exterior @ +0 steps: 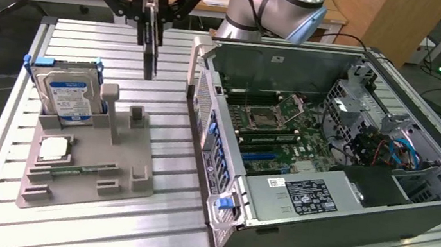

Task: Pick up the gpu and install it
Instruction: 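Pick up the gpu and move the gpu toward the slot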

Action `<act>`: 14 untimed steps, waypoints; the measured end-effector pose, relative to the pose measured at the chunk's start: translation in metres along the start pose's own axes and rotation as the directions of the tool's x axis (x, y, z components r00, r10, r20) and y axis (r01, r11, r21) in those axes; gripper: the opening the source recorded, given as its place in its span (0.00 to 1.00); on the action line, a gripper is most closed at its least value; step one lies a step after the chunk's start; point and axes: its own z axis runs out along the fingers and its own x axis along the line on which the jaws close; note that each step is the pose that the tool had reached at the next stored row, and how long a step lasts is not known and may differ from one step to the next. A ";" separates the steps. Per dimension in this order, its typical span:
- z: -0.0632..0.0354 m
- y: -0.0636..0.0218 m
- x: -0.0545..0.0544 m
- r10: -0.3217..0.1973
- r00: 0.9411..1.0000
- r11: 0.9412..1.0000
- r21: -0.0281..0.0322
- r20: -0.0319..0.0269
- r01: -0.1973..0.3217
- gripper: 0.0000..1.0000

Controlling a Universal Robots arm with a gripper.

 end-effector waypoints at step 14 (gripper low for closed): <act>0.0003 0.0002 -0.015 0.000 1.000 1.000 -0.001 0.000 0.000 0.28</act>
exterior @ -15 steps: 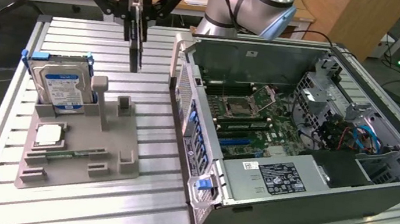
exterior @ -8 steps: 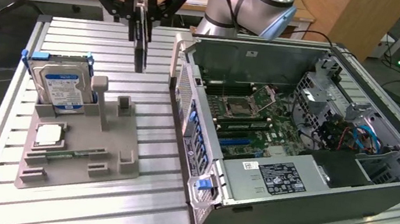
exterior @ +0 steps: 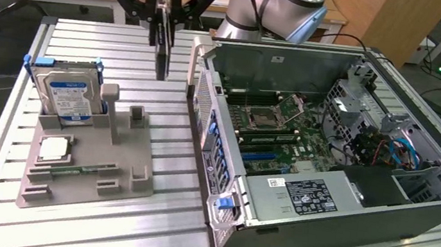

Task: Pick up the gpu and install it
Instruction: 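Pick up the gpu and move the gpu toward the slot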

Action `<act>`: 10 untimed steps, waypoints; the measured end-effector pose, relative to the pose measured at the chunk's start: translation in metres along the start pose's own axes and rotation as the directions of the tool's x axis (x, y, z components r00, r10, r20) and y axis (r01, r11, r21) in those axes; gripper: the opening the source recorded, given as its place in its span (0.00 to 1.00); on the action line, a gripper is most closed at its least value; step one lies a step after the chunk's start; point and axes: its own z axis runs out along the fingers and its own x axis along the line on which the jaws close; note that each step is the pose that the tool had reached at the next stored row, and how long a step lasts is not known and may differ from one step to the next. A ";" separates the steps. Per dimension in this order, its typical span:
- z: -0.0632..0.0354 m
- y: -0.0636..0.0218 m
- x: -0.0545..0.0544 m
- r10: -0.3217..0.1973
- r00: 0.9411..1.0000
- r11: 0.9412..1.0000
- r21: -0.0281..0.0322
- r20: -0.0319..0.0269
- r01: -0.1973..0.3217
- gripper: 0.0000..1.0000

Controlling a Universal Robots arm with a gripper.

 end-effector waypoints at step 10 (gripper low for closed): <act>0.0001 0.0000 -0.005 0.000 1.000 1.000 0.000 0.000 0.000 0.28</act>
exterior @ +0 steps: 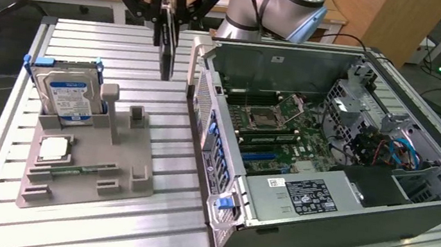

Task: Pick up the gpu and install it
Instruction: 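Pick up the gpu and move the gpu toward the slot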

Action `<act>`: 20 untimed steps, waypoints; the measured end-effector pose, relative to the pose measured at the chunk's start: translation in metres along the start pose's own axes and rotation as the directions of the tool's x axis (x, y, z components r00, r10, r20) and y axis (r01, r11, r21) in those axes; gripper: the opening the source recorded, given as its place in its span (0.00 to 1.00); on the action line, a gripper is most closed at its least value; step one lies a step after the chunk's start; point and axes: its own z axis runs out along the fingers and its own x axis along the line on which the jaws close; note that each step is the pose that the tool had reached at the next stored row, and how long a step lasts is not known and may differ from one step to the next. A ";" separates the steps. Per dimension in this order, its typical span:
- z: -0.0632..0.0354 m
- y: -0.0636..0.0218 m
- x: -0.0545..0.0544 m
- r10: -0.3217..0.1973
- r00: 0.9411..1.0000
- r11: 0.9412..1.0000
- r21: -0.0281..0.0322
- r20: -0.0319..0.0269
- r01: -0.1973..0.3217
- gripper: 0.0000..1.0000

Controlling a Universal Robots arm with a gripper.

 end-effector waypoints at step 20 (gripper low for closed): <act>0.0003 0.0001 -0.012 0.000 1.000 1.000 0.000 0.000 0.000 0.28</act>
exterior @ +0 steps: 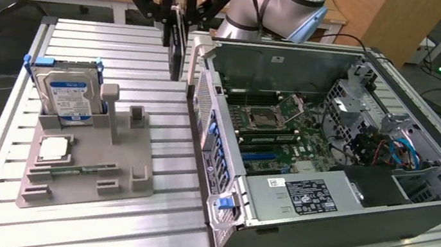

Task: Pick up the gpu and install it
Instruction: 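Pick up the gpu and move the gpu toward the slot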

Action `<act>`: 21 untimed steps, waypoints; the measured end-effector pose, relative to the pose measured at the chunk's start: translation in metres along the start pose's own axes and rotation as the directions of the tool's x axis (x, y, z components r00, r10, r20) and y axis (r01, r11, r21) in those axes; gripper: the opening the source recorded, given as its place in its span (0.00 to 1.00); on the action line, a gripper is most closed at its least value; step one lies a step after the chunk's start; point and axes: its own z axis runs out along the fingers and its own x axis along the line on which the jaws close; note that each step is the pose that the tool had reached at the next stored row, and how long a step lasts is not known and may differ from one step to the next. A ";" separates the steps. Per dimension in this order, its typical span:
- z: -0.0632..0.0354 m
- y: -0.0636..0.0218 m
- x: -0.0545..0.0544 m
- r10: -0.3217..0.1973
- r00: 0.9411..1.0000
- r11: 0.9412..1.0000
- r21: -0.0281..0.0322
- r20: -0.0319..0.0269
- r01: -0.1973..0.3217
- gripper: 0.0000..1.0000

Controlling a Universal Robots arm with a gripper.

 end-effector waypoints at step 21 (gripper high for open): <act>0.0008 0.0002 -0.017 0.000 1.000 1.000 0.000 0.000 0.000 0.28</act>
